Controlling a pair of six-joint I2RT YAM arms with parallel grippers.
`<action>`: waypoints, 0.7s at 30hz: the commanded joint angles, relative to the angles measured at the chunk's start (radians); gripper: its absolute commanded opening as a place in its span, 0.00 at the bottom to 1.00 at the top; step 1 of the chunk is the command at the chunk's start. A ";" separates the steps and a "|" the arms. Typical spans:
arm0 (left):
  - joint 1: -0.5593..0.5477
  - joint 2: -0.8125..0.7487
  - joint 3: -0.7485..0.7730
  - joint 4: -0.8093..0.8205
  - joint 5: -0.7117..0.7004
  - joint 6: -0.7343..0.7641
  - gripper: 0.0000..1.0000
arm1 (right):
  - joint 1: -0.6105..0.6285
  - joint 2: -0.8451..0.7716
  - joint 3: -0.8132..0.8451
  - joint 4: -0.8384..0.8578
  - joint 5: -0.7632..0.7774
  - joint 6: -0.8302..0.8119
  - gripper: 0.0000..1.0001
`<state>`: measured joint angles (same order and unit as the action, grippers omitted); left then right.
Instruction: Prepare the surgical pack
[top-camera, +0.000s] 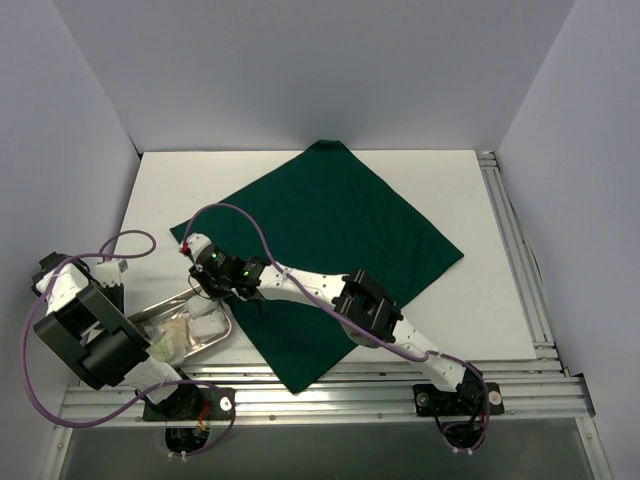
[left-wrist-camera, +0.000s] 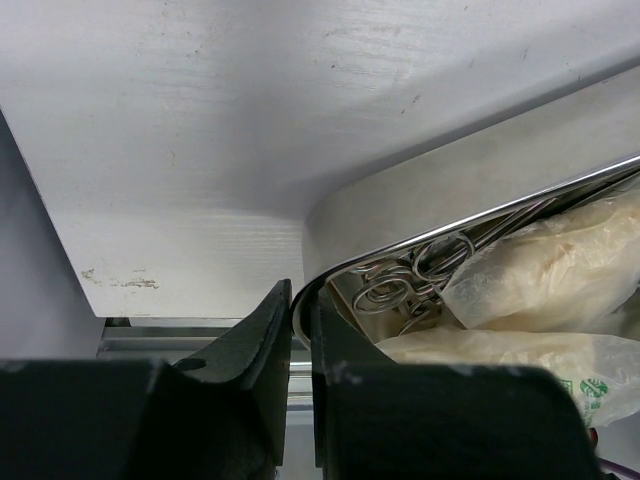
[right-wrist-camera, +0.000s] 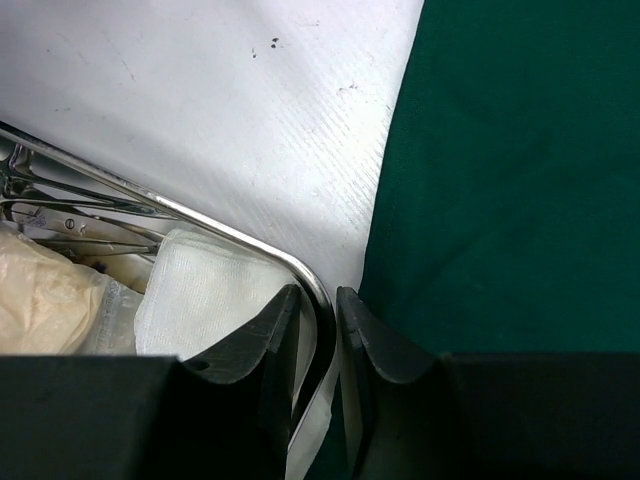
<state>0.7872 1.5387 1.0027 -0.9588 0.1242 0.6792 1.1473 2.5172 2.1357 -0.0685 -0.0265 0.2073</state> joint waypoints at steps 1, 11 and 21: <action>0.010 -0.025 0.043 0.023 0.015 0.011 0.02 | 0.011 -0.057 0.006 0.010 0.017 -0.002 0.18; 0.010 0.024 0.097 0.068 0.026 -0.036 0.03 | 0.012 -0.069 0.015 -0.013 0.100 0.012 0.24; 0.010 -0.014 0.108 0.048 0.022 -0.033 0.37 | 0.014 -0.100 0.020 -0.027 0.120 0.017 0.27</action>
<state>0.7887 1.5711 1.0664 -0.9298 0.1379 0.6456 1.1538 2.5076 2.1357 -0.0723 0.0525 0.2131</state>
